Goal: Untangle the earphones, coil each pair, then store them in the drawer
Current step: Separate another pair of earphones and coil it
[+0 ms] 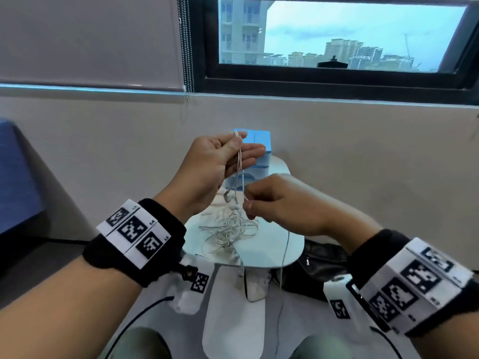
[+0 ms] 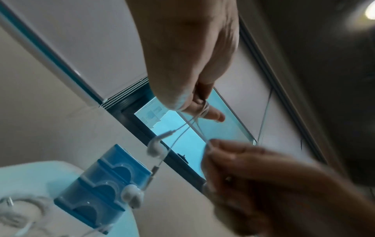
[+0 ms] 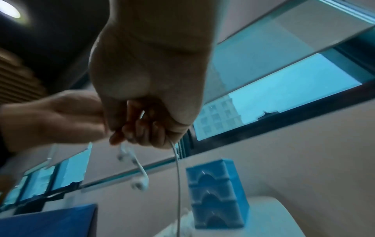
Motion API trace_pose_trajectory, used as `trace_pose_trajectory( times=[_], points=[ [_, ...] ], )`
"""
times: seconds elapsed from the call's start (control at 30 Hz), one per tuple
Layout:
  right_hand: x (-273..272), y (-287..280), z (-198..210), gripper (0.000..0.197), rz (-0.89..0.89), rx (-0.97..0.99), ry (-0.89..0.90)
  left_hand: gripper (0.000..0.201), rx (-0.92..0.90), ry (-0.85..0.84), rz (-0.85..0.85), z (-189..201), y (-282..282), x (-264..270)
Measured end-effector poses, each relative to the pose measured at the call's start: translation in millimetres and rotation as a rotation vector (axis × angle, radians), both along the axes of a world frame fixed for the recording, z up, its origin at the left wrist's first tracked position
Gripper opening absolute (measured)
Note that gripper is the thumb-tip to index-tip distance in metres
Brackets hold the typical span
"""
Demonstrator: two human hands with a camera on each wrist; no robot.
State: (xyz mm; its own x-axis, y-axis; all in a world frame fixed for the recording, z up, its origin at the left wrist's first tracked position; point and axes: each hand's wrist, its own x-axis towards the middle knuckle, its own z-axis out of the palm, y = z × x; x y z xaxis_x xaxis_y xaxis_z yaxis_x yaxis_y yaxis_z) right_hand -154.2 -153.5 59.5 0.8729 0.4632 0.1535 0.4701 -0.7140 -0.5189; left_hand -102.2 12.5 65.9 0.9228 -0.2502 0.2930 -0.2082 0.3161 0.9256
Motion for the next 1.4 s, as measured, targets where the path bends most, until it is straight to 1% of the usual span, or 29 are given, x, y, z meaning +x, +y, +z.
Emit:
trace_pose_trajectory(
  times=[0.03, 0.07, 0.13, 0.17, 0.23, 0.27, 0.33, 0.37, 0.43, 0.47, 0.53, 0.6, 0.67, 0.7, 0.73, 0.8, 0.87, 0.9, 0.97, 1.03, 1.1, 1.2, 1.27, 1.3, 1.33, 1.4],
  points=[
    [-2, 1, 13, 0.029, 0.025, -0.048, -0.011, 0.026, 0.067, -0.006, -0.005, -3, -1, -1],
    [-2, 0, 26, 0.027, 0.032, -0.044, -0.033, 0.026, 0.143, -0.017, -0.020, -6, -1, -3],
    [1, -10, 49, 0.023, -0.003, 0.048, -0.088, 0.029, 0.260, -0.050, -0.052, -6, -3, -9],
    [4, -16, 58, 0.022, -0.029, 0.090, -0.121, 0.031, 0.280, -0.056, -0.059, -4, -3, -12],
    [10, -25, 67, 0.021, -0.087, 0.106, -0.183, 0.039, 0.287, -0.060, -0.069, 1, -4, -16],
    [14, -29, 66, 0.022, -0.120, 0.104, -0.206, 0.042, 0.290, -0.067, -0.085, 4, -5, -17],
    [24, -34, 56, 0.024, -0.198, 0.170, -0.207, 0.040, 0.285, -0.105, -0.133, 7, -4, -16],
    [27, -35, 49, 0.025, -0.226, 0.242, -0.173, 0.038, 0.270, -0.119, -0.153, 9, -4, -17],
    [30, -34, 30, 0.025, -0.244, 0.381, -0.051, 0.036, 0.210, -0.109, -0.167, 11, -4, -16],
    [29, -31, 21, 0.026, -0.235, 0.408, 0.014, 0.035, 0.171, -0.094, -0.157, 12, -4, -16],
    [22, -24, 6, 0.026, -0.189, 0.380, 0.131, 0.030, 0.082, -0.062, -0.124, 12, -6, -15],
    [12, -15, 2, 0.025, -0.115, 0.230, 0.207, 0.028, 0.016, -0.037, -0.082, 9, -8, -12],
    [2, -8, 13, 0.026, -0.045, 0.062, 0.224, 0.028, 0.010, -0.030, -0.043, 4, -10, -9],
    [-2, -8, 23, 0.025, -0.024, 0.023, 0.203, 0.026, 0.046, -0.040, -0.025, 1, -10, -7],
    [-3, -9, 33, 0.023, -0.020, 0.026, 0.175, 0.024, 0.117, -0.070, -0.006, -3, -9, -5],
    [-2, -14, 54, 0.019, -0.054, 0.101, 0.102, 0.029, 0.284, -0.163, -0.007, -6, -7, -4],
    [5, -22, 68, 0.019, -0.124, 0.160, 0.003, 0.036, 0.366, -0.216, -0.036, -6, -6, -7],
    [8, -26, 71, 0.019, -0.165, 0.182, -0.032, 0.037, 0.375, -0.219, -0.047, -3, -5, -8],
    [15, -32, 69, 0.020, -0.228, 0.262, -0.028, 0.037, 0.347, -0.221, -0.079, 2, -4, -11],
    [18, -32, 58, 0.020, -0.254, 0.371, 0.038, 0.036, 0.285, -0.236, -0.117, 5, -2, -12],
    [18, -29, 44, 0.021, -0.243, 0.428, 0.106, 0.034, 0.221, -0.239, -0.115, 8, -2, -14],
    [11, -17, 26, 0.022, -0.203, 0.394, 0.178, 0.030, 0.114, -0.176, -0.090, 9, -5, -14],
    [3, -9, 21, 0.022, -0.161, 0.328, 0.228, 0.028, 0.034, -0.113, -0.055, 7, -6, -10],
    [-2, -6, 21, 0.024, -0.134, 0.277, 0.249, 0.028, 0.029, -0.102, -0.026, 5, -6, -8],
    [-7, -3, 25, 0.026, -0.107, 0.225, 0.259, 0.027, 0.063, -0.117, 0.005, 4, -6, -5],
    [-14, -1, 38, 0.027, -0.077, 0.177, 0.231, 0.025, 0.234, -0.217, 0.052, -1, -4, -2]
  ],
)
